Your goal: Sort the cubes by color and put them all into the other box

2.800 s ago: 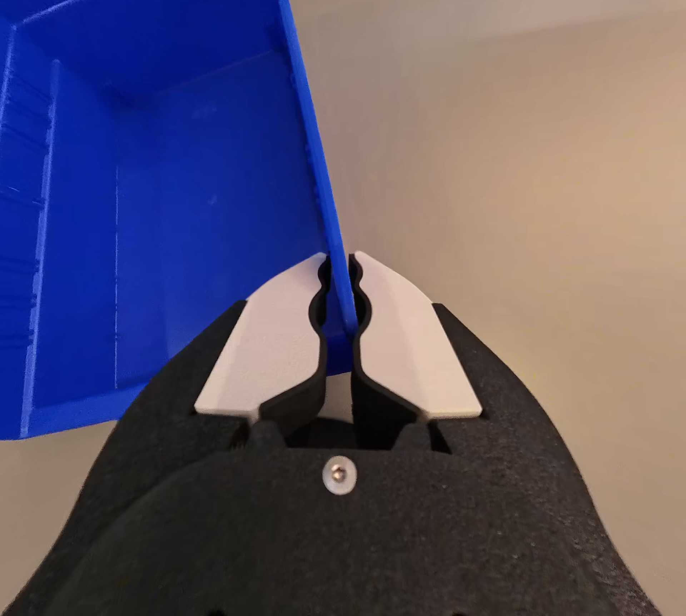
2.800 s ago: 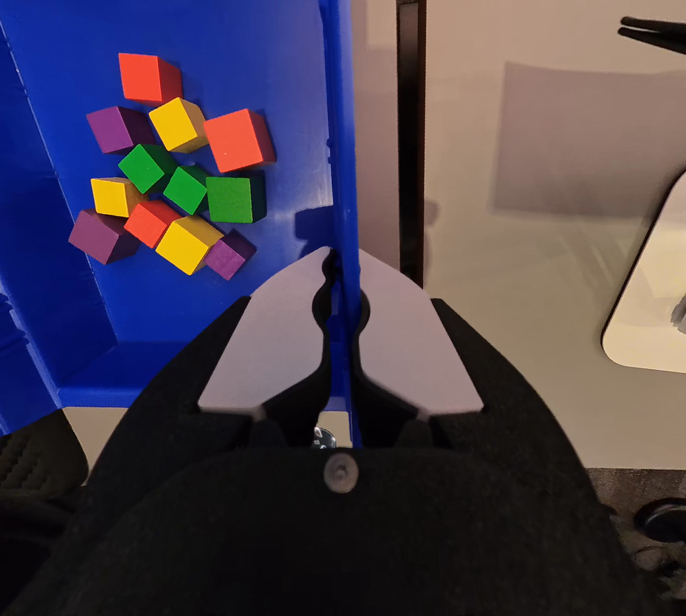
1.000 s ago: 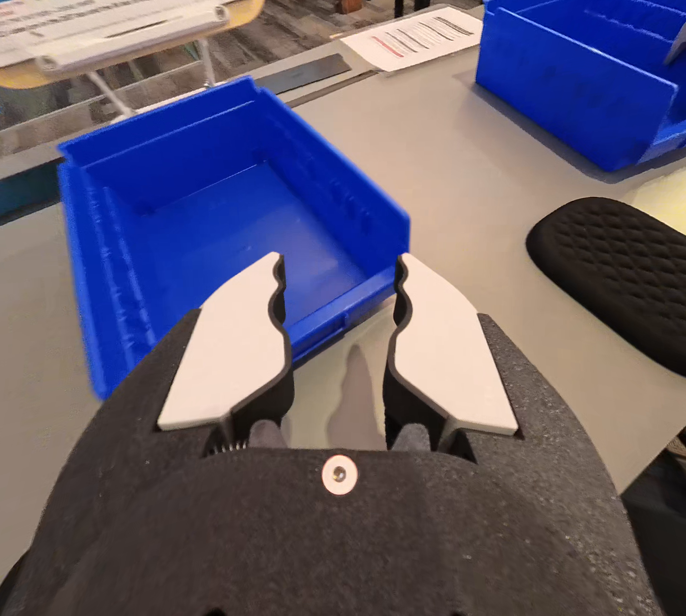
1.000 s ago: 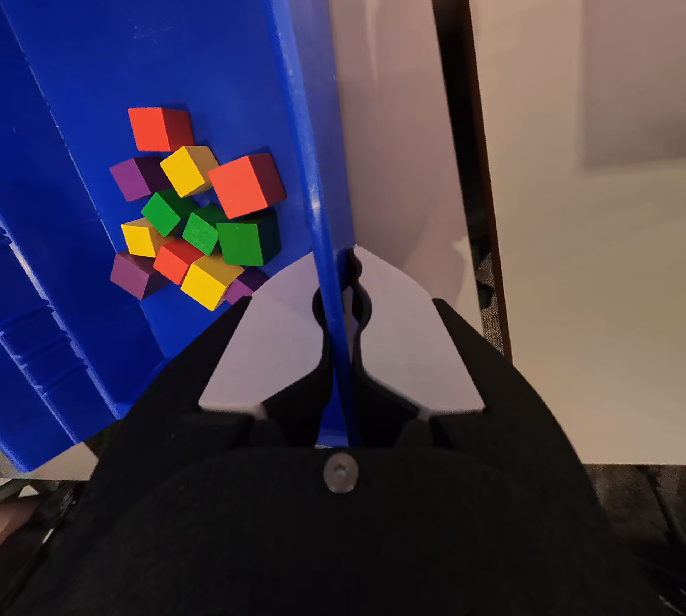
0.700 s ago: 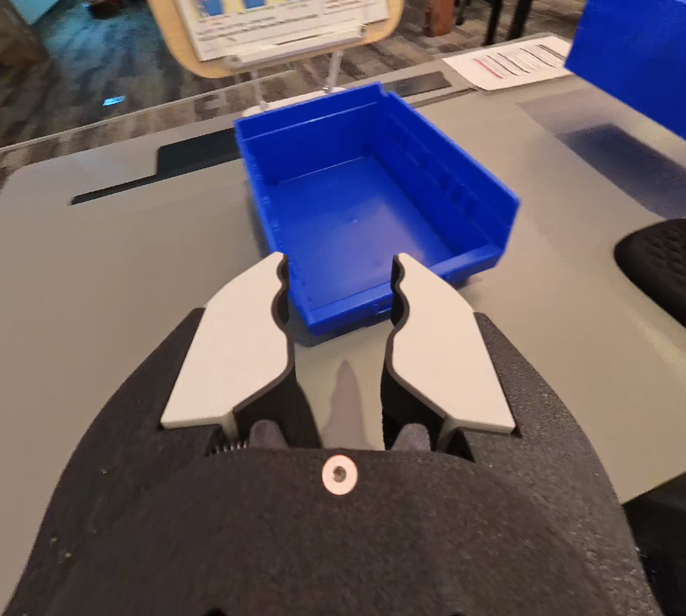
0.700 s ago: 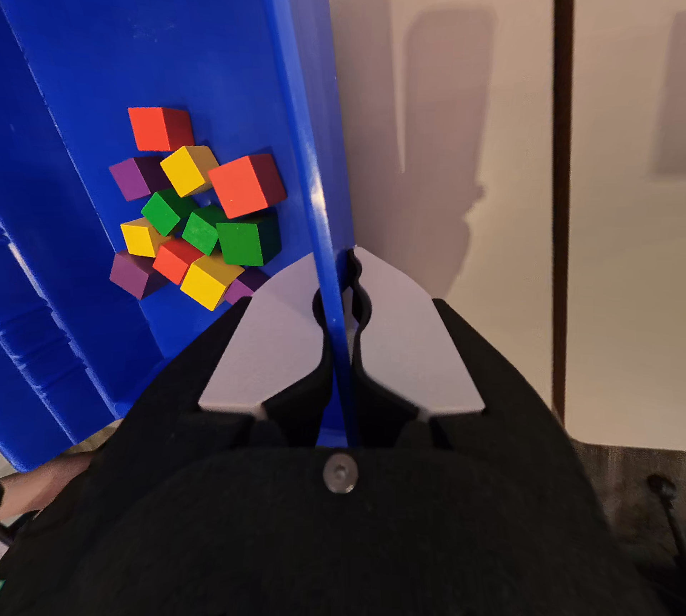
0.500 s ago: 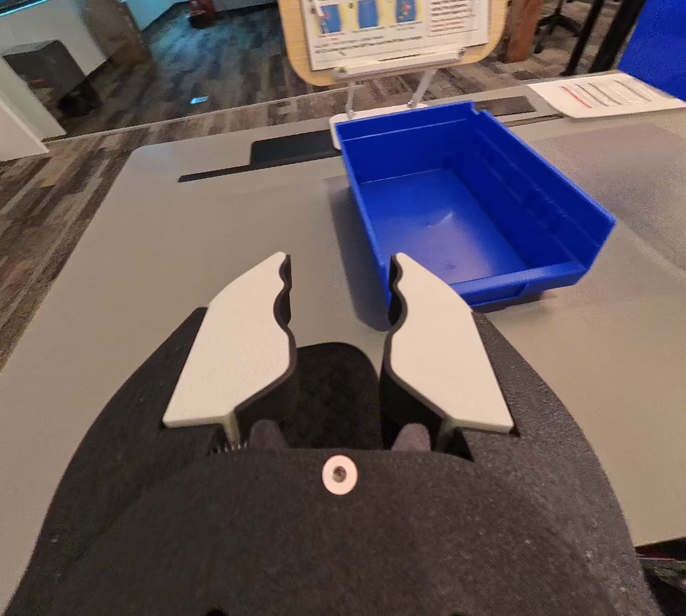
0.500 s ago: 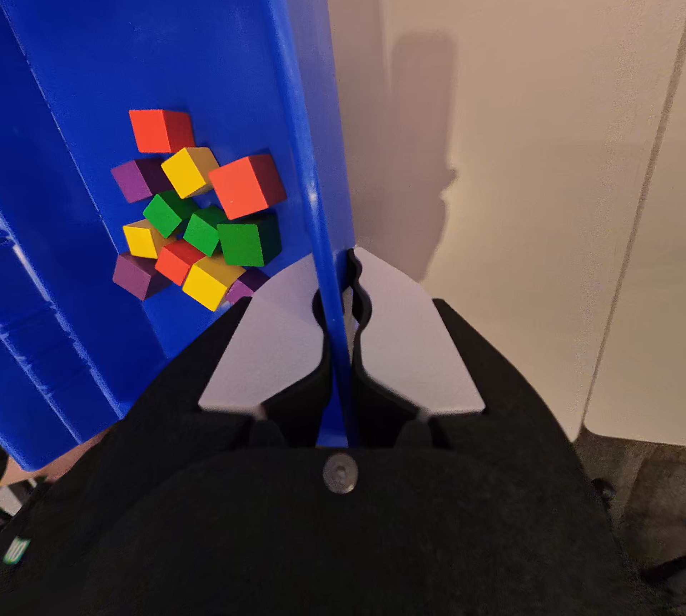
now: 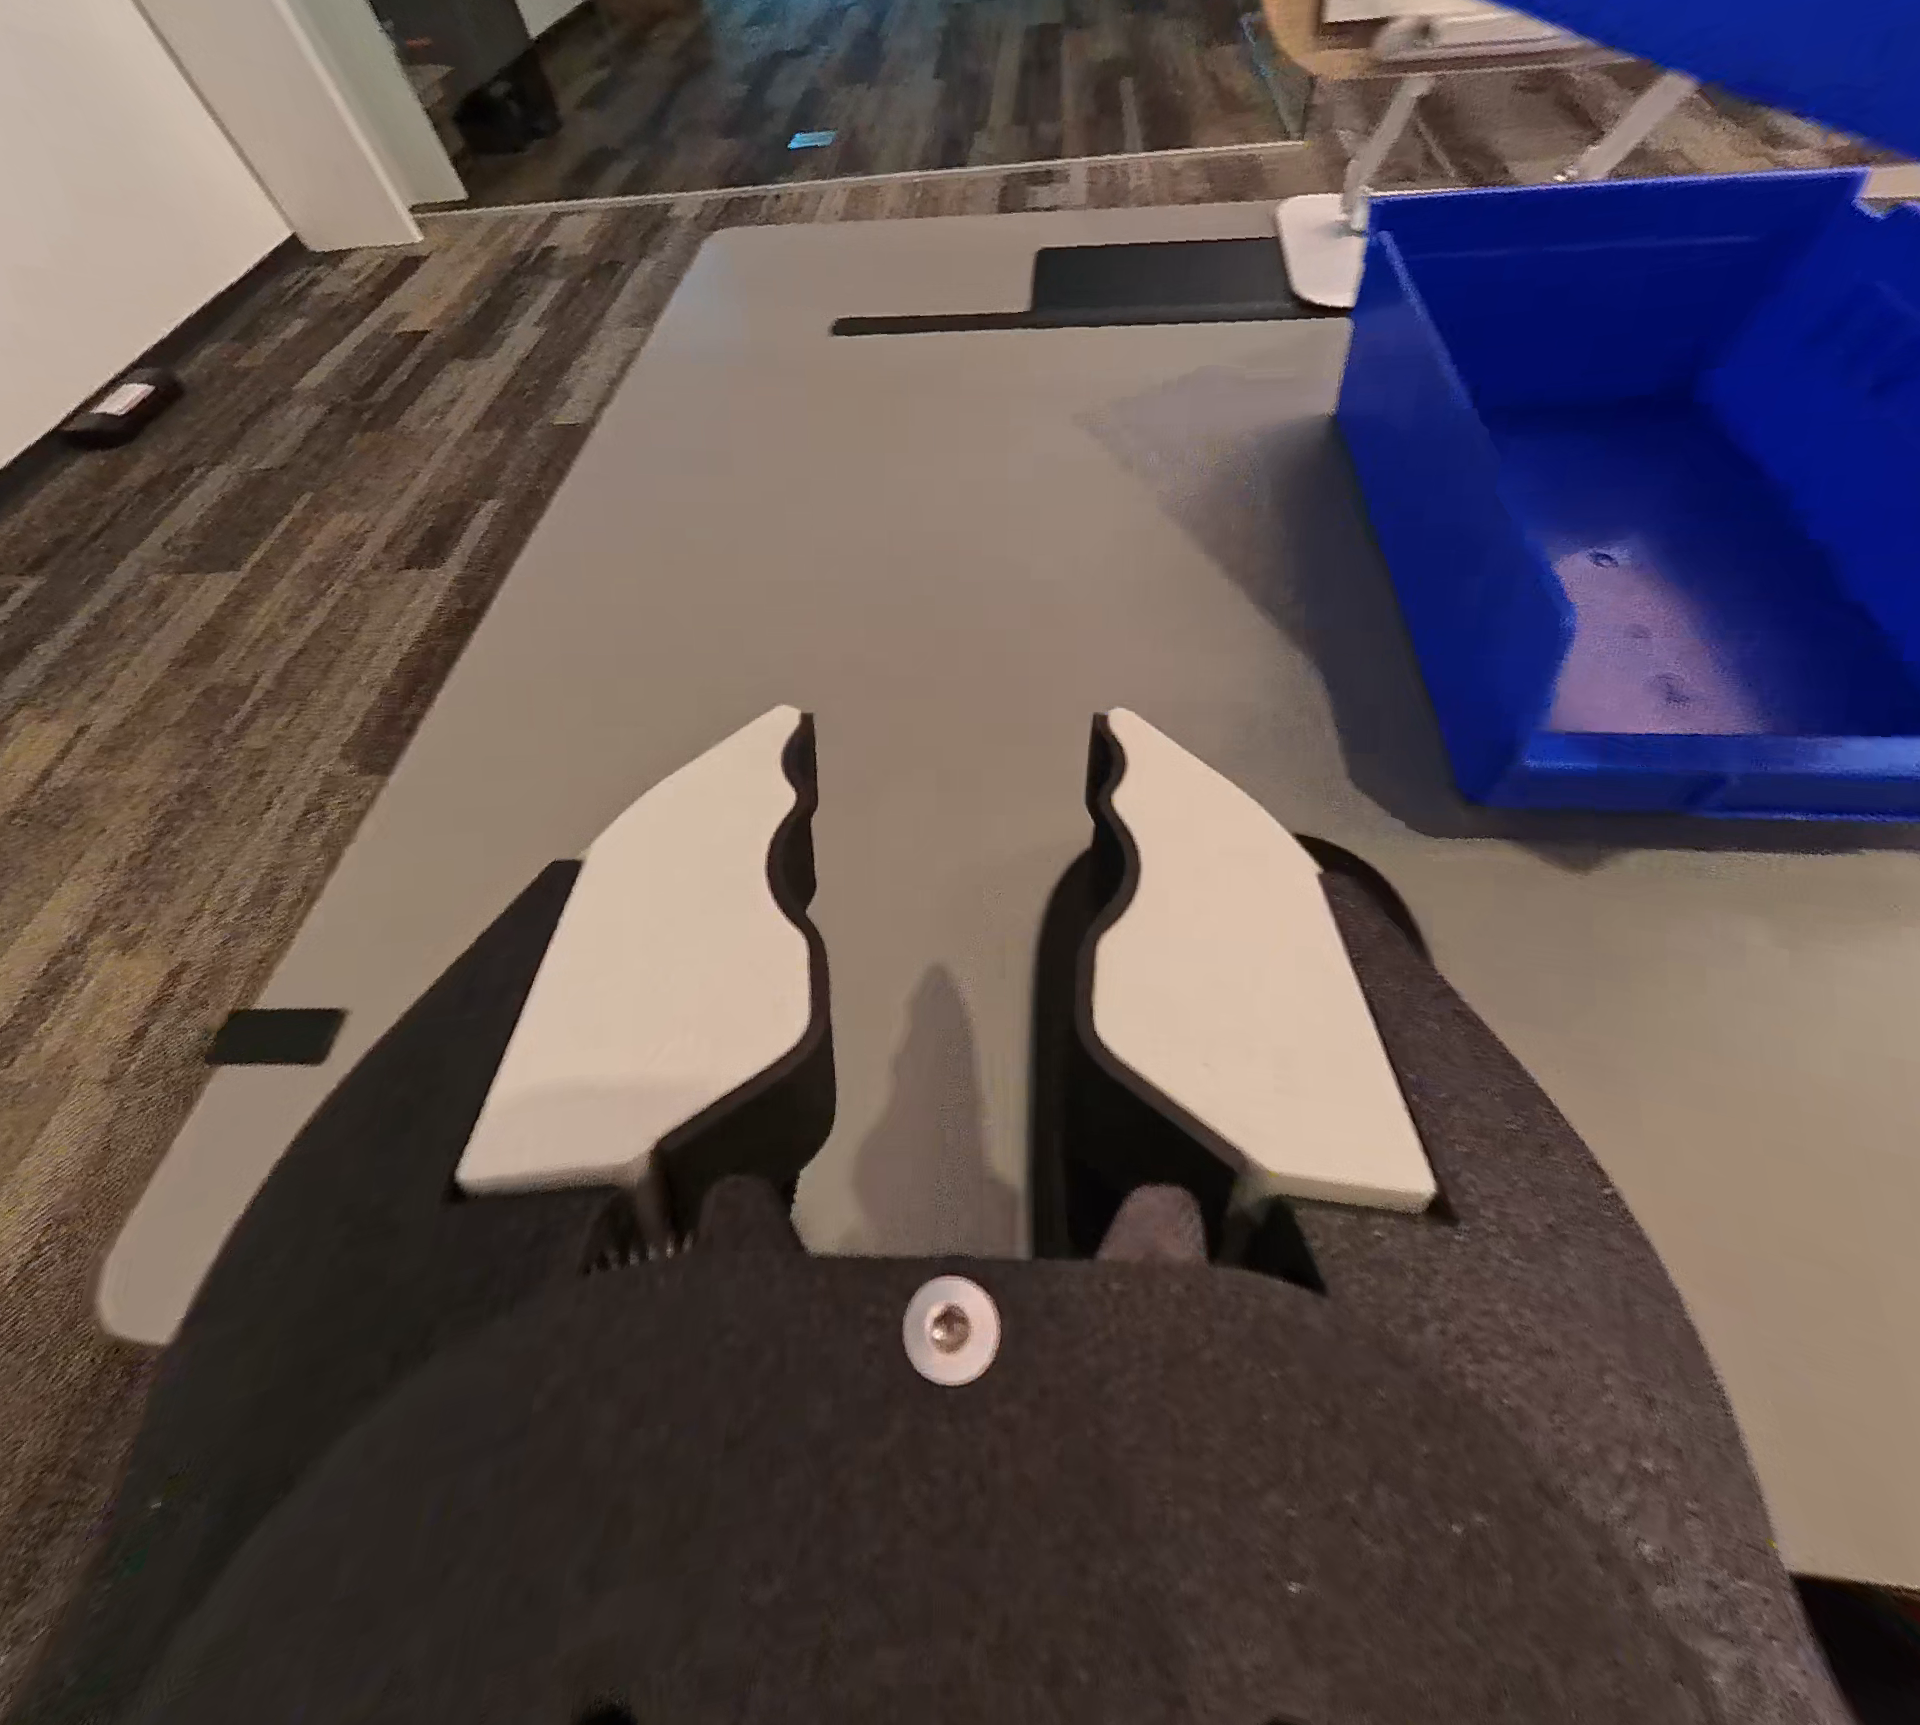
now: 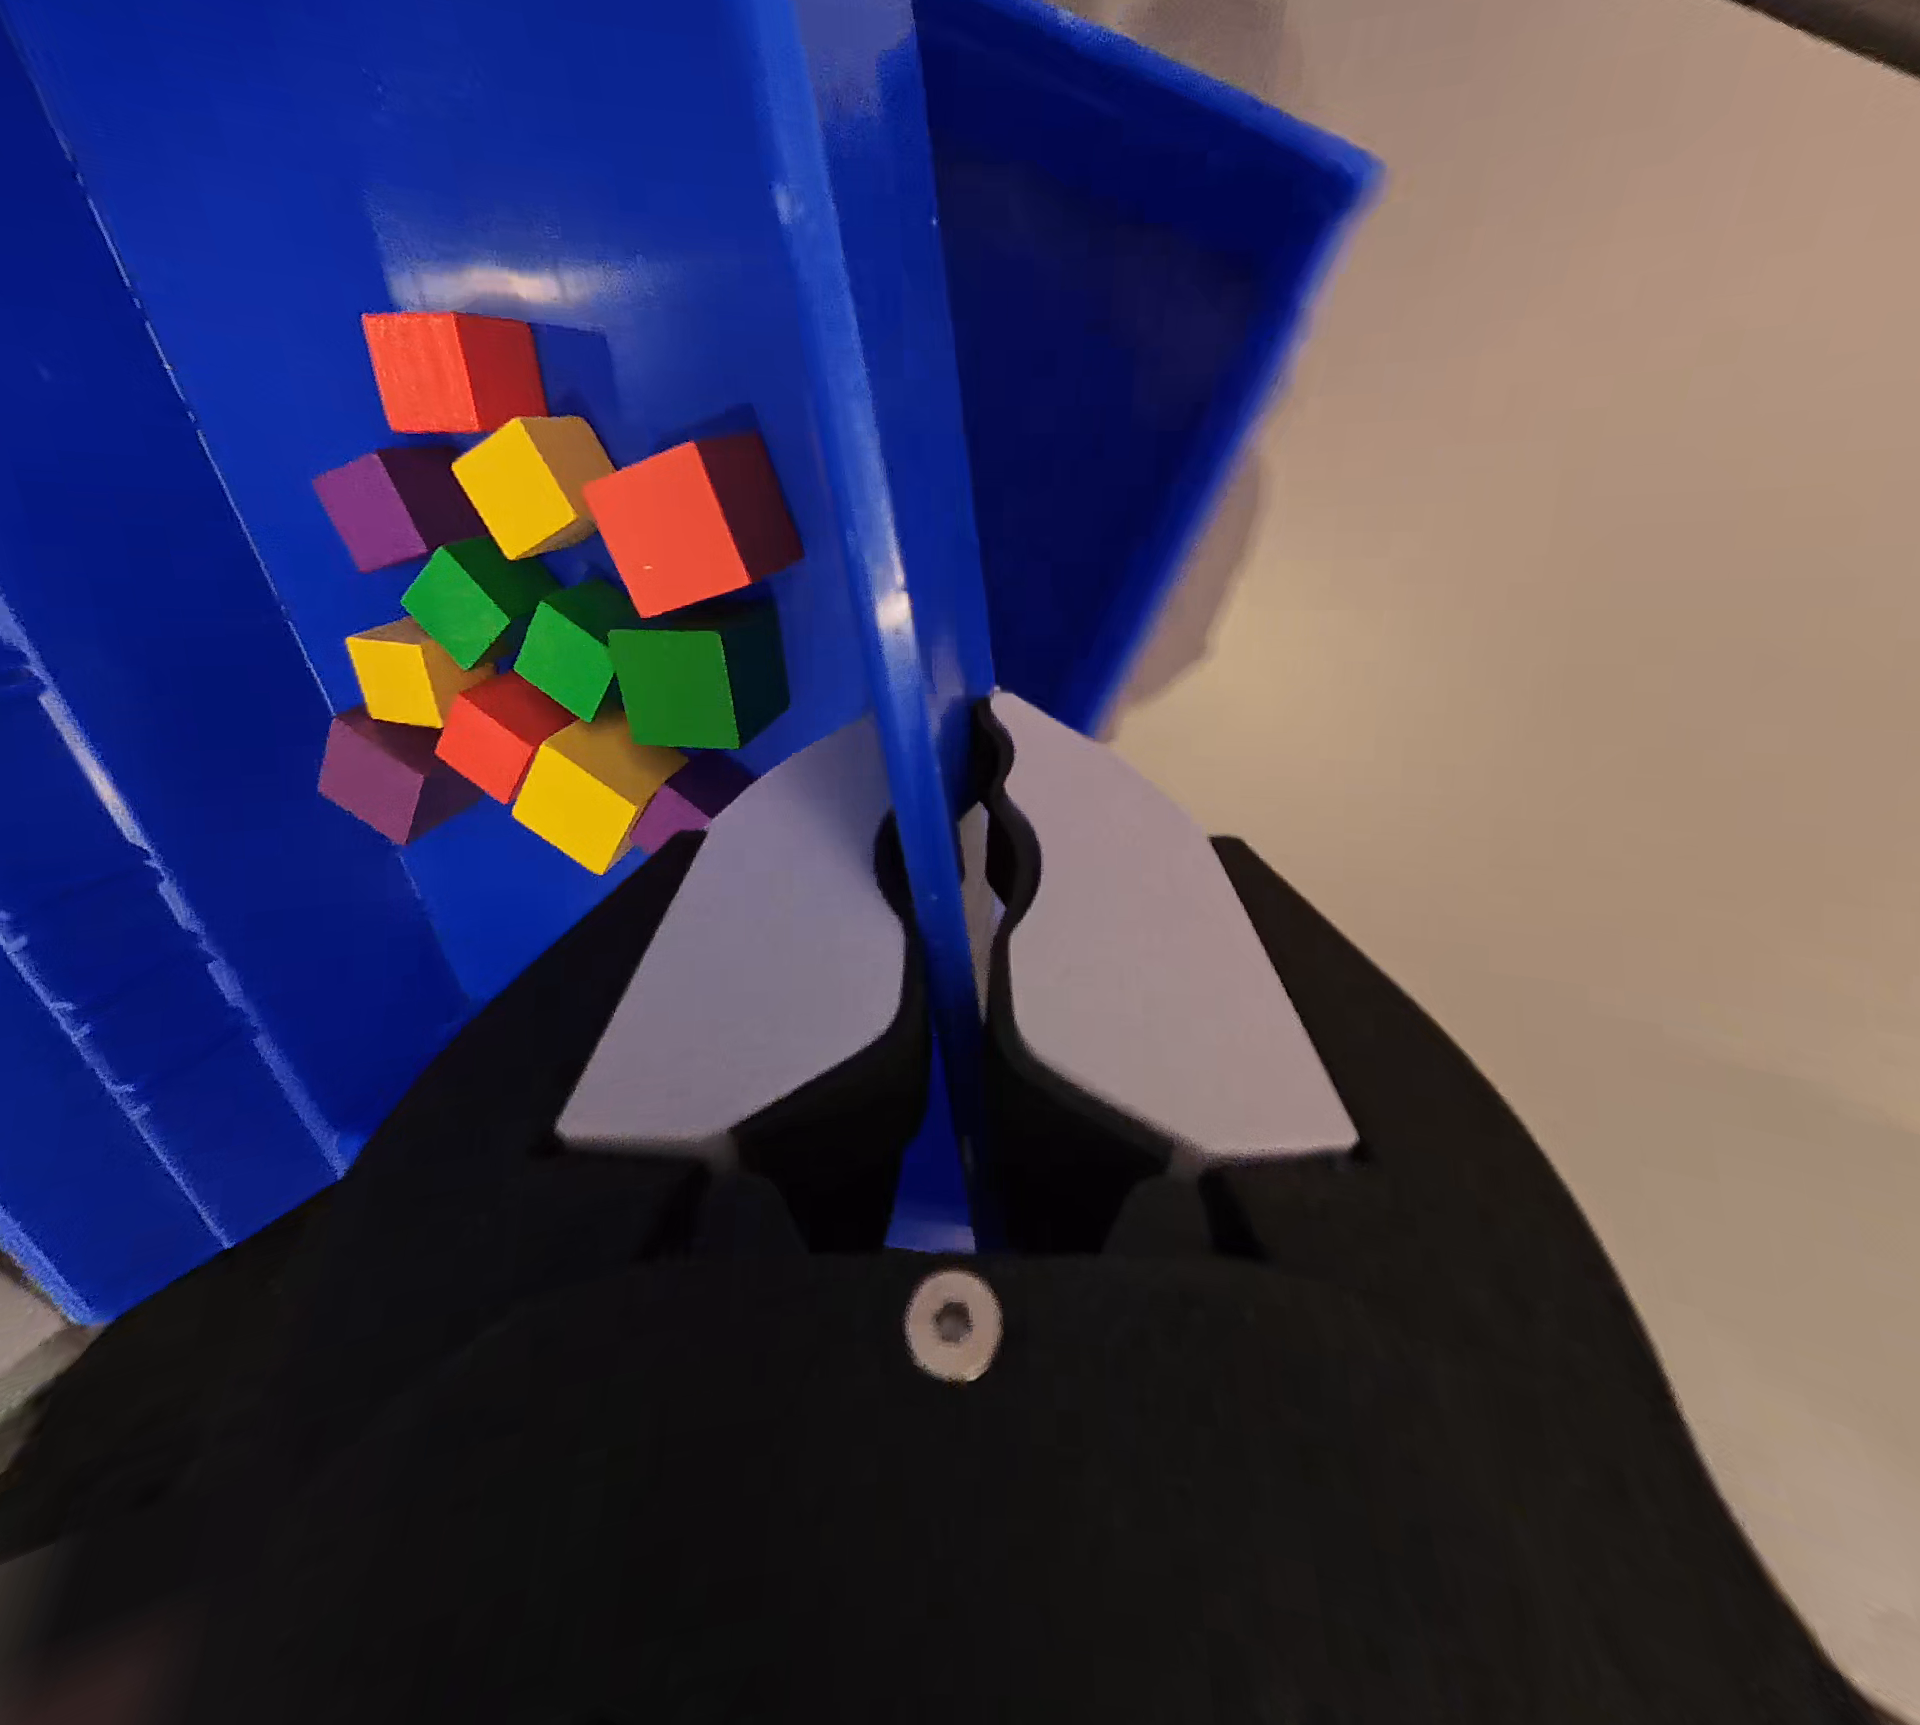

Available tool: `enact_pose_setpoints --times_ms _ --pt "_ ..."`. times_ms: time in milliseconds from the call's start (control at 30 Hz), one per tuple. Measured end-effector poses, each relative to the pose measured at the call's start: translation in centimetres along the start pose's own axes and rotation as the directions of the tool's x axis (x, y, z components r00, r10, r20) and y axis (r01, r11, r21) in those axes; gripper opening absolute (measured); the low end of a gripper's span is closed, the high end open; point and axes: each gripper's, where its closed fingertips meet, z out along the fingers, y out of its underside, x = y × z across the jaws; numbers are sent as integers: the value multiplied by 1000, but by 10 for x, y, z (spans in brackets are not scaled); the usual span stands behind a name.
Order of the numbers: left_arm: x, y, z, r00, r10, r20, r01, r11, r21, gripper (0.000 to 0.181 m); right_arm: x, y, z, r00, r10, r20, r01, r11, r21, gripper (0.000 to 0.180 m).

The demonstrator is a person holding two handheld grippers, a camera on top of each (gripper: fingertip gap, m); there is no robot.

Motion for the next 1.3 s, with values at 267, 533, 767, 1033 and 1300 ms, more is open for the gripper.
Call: enact_pose_setpoints --times_ms 267,533,767,1033,1300 --pt "-87 6 -19 975 -119 188 116 993 29 51 -161 -78 86 979 -185 82 186 982 -10 5" --pt "-145 22 -34 931 -191 312 188 981 40 51 -255 -103 174 962 -233 143 239 970 -32 6" --pt "-140 23 -19 939 -245 242 237 969 65 55 -248 -99 242 984 -163 73 168 983 -70 6" --pt "-88 35 38 967 -212 140 219 975 -42 60 -233 -87 272 994 -107 37 111 988 -107 6" --pt "-66 50 86 970 -166 177 190 973 -131 67 -237 -91 271 990 -130 57 132 991 -37 14"
